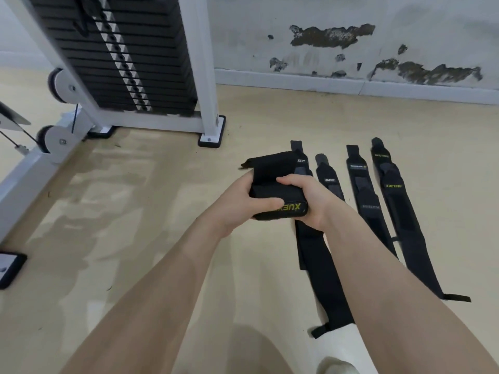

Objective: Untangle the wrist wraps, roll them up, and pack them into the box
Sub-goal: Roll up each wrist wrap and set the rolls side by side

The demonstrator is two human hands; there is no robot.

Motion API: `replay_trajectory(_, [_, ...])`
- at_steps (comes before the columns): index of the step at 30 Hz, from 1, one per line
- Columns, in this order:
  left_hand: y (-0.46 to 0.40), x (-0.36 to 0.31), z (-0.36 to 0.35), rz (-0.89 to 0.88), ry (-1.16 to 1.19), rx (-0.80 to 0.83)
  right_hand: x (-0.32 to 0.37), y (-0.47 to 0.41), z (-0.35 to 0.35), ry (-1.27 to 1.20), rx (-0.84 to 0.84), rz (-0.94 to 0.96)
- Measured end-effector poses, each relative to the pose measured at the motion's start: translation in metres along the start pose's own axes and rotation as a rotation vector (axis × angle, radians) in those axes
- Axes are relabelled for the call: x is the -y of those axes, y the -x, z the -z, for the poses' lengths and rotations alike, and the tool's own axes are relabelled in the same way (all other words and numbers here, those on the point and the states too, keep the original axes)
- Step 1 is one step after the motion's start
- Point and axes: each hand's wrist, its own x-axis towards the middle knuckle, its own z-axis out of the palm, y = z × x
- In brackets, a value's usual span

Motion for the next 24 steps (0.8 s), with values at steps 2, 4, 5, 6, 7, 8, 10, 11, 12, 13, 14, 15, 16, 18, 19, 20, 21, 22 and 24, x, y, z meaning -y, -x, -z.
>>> replay_trajectory(2, [-0.002, 0.002, -0.001, -0.012, -0.007, -0.039, -0.003, -0.001, -0.001, -0.031, 0.017, 0.03])
replay_trajectory(4, [-0.002, 0.004, 0.0, 0.008, -0.011, -0.065, -0.006, -0.001, -0.003, -0.052, 0.019, 0.068])
replay_trajectory(5, [-0.001, 0.006, 0.0, 0.021, -0.001, -0.081, -0.007, -0.001, -0.005, -0.071, 0.023, 0.078])
replay_trajectory(6, [-0.001, 0.007, -0.001, 0.031, 0.022, -0.106, -0.008, -0.002, -0.007, -0.105, 0.033, 0.082])
replay_trajectory(7, [-0.001, 0.008, -0.002, 0.036, 0.052, -0.138, -0.009, -0.004, -0.01, -0.145, 0.035, 0.084])
replay_trajectory(8, [-0.001, 0.009, -0.003, 0.039, 0.082, -0.176, -0.01, -0.006, -0.011, -0.178, 0.026, 0.091])
replay_trajectory(10, [-0.005, 0.011, -0.005, 0.068, 0.127, -0.252, -0.011, -0.011, -0.016, -0.204, 0.003, 0.118])
replay_trajectory(11, [-0.007, 0.013, -0.005, 0.113, 0.15, -0.295, -0.013, -0.012, -0.017, -0.202, -0.005, 0.135])
replay_trajectory(12, [-0.008, 0.014, -0.005, 0.172, 0.184, -0.338, -0.015, -0.014, -0.018, -0.192, -0.007, 0.144])
replay_trajectory(13, [-0.009, 0.015, -0.004, 0.236, 0.223, -0.372, -0.018, -0.015, -0.018, -0.176, -0.001, 0.146])
replay_trajectory(14, [-0.009, 0.017, -0.003, 0.297, 0.259, -0.388, -0.021, -0.015, -0.017, -0.151, 0.02, 0.15])
replay_trajectory(15, [-0.009, 0.019, -0.002, 0.354, 0.284, -0.389, -0.026, -0.015, -0.016, -0.097, 0.056, 0.158])
replay_trajectory(16, [-0.008, 0.021, -0.001, 0.4, 0.296, -0.386, -0.031, -0.015, -0.015, -0.021, 0.097, 0.164])
replay_trajectory(18, [-0.007, 0.024, 0.002, 0.452, 0.224, -0.362, -0.041, -0.018, -0.01, 0.106, 0.122, 0.166])
replay_trajectory(19, [-0.007, 0.025, 0.003, 0.461, 0.159, -0.337, -0.042, -0.017, -0.009, 0.137, 0.093, 0.161])
replay_trajectory(20, [-0.007, 0.025, 0.003, 0.464, 0.113, -0.314, -0.041, -0.017, -0.008, 0.153, 0.06, 0.156])
replay_trajectory(21, [-0.007, 0.023, 0.003, 0.468, 0.098, -0.295, -0.039, -0.016, -0.007, 0.153, 0.036, 0.148])
replay_trajectory(22, [-0.007, 0.021, 0.004, 0.466, 0.078, -0.272, -0.037, -0.016, -0.006, 0.132, 0.02, 0.137])
replay_trajectory(24, [-0.009, 0.017, 0.006, 0.371, -0.062, -0.174, -0.035, -0.018, -0.003, 0.056, -0.005, 0.122])
